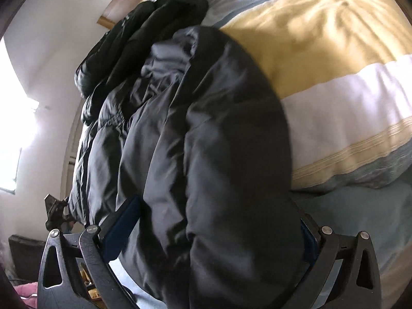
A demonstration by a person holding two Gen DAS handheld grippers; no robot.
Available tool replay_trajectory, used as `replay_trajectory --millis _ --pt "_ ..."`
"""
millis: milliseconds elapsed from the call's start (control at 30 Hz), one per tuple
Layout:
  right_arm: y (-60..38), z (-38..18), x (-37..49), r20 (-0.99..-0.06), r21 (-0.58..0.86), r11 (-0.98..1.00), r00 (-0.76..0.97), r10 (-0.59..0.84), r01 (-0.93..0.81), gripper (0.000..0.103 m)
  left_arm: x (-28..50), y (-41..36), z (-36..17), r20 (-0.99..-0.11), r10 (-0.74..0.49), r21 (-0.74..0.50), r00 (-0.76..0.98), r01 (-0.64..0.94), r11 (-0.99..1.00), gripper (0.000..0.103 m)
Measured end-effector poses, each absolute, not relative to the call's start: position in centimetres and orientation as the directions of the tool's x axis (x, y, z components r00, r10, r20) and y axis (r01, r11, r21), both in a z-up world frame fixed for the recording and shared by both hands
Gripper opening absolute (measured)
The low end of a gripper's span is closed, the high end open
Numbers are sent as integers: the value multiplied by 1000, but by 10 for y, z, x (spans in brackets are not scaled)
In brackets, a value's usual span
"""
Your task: Fold large clothes
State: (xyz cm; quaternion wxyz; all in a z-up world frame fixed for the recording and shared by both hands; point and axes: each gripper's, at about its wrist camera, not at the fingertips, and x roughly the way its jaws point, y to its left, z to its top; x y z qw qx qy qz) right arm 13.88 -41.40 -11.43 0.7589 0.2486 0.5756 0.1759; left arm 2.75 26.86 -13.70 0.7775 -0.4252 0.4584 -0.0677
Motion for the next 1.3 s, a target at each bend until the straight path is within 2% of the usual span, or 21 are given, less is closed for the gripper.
replay_trajectory --millis 200,433,567,767,933,1033,1100,1167,1300 --pt "-407 -115 139 -760 615 788 257 597 -9 103 20 267 -141 -588 -565 -791 579 -263 553 65" --pt "-406 -115 134 -736 646 763 241 632 -28 103 13 268 -145 -577 -560 -802 595 -284 525 65" --pt "-414 -115 128 -731 652 758 241 638 -29 99 12 264 -143 -594 -539 -786 598 -288 547 65" --pt "-420 -115 125 -728 655 755 251 638 -18 72 15 255 -138 -622 -503 -758 600 -300 579 63" --pt "-420 -116 122 -711 673 740 256 655 -25 62 13 248 -136 -629 -496 -749 598 -295 594 62" --pt "-420 -116 122 -703 677 735 265 660 -34 52 12 248 -136 -632 -488 -746 602 -302 594 49" --pt "-418 -115 121 -691 687 725 271 670 -40 44 10 248 -136 -633 -485 -746 603 -306 592 34" --pt "-416 -116 121 -678 698 714 271 683 -50 34 9 248 -135 -627 -489 -752 607 -306 584 27" --pt "-407 -114 122 -665 705 705 273 695 -77 26 9 246 -133 -598 -508 -780 620 -301 549 15"
